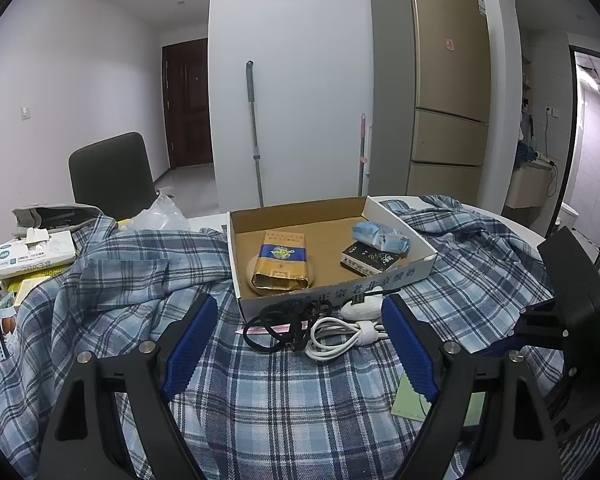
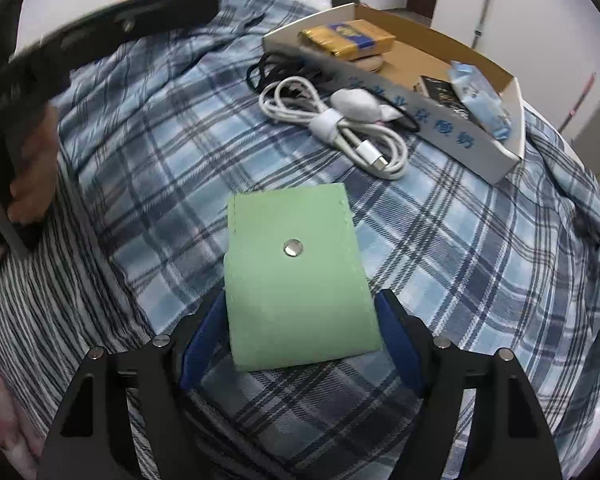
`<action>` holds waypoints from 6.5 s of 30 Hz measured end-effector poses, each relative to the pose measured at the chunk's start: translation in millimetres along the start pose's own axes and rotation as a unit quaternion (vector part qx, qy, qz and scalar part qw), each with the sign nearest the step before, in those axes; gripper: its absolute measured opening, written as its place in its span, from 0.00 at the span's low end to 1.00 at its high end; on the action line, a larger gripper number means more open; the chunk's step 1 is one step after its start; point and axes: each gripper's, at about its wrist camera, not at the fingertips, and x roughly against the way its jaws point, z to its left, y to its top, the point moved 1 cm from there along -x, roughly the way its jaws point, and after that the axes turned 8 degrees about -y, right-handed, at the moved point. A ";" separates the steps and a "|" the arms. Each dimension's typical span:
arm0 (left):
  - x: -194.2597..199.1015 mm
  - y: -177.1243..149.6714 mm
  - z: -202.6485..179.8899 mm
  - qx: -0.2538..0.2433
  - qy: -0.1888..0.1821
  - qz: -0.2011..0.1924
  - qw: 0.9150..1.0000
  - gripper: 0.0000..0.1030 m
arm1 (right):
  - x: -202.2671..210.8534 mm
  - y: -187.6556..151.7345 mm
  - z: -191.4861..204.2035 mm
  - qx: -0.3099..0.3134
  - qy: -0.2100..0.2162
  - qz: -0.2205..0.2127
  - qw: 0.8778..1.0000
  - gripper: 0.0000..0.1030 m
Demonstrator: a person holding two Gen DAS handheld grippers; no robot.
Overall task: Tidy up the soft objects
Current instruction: 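Grasp the green felt pouch with the right gripper and lift it, then carry the green pouch toward the box while the left gripper grasps the white figure with cable, then lower the pouch and white figure into the box and open both grippers, then withdraw both tools and move the right tool to the white USB cable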
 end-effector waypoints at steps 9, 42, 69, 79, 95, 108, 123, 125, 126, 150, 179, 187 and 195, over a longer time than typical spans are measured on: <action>0.7 0.4 -0.5 -0.001 -0.004 -0.004 1.000 0.83 | 4.2 -0.1 0.6 -0.005 -0.018 -0.016 1.000 0.66; -119.4 19.8 -20.7 0.062 -0.119 0.185 0.974 0.53 | 71.8 -16.5 -87.3 -0.245 -0.189 -0.245 0.919 0.66; -54.4 40.0 -28.2 0.016 -0.100 0.100 0.990 0.24 | 79.9 -15.3 -74.5 -0.216 -0.208 -0.263 0.917 0.66; -0.1 84.7 -25.7 0.019 -0.072 0.013 0.997 0.24 | 121.6 9.6 -65.7 -0.213 -0.209 -0.295 0.907 0.66; -38.5 150.3 11.6 0.036 0.009 -0.029 0.999 0.25 | 119.5 116.8 -114.6 -0.256 -0.176 -0.308 0.899 0.66; -109.8 101.3 32.0 0.035 0.016 0.082 0.996 0.26 | 17.9 126.3 -125.7 -0.253 -0.123 -0.200 0.939 0.66; -139.1 84.4 47.0 0.056 0.018 0.125 0.990 0.35 | -10.6 124.8 -114.6 -0.229 -0.106 -0.163 0.954 0.66; -140.1 83.7 49.1 0.065 0.018 0.123 0.990 0.52 | -13.7 125.5 -114.4 -0.229 -0.106 -0.159 0.955 0.67; -139.6 83.4 50.5 0.069 0.019 0.118 0.990 0.56 | -15.8 125.5 -114.6 -0.228 -0.104 -0.157 0.955 0.67; -100.5 105.0 38.7 0.041 0.020 0.052 0.998 0.60 | -5.2 123.4 -115.1 -0.230 -0.087 -0.172 0.954 0.82; 55.6 66.1 12.6 0.031 0.012 -0.115 0.993 0.86 | 107.4 57.9 -49.5 -0.190 -0.121 -0.291 0.930 0.85; 38.7 30.7 16.4 0.013 0.022 -0.139 0.990 1.00 | 79.3 34.2 -45.5 -0.203 -0.129 -0.306 0.921 0.95; 16.6 20.7 23.8 0.014 0.040 -0.113 0.993 1.00 | 48.8 33.6 -33.5 -0.167 -0.136 -0.270 0.939 0.95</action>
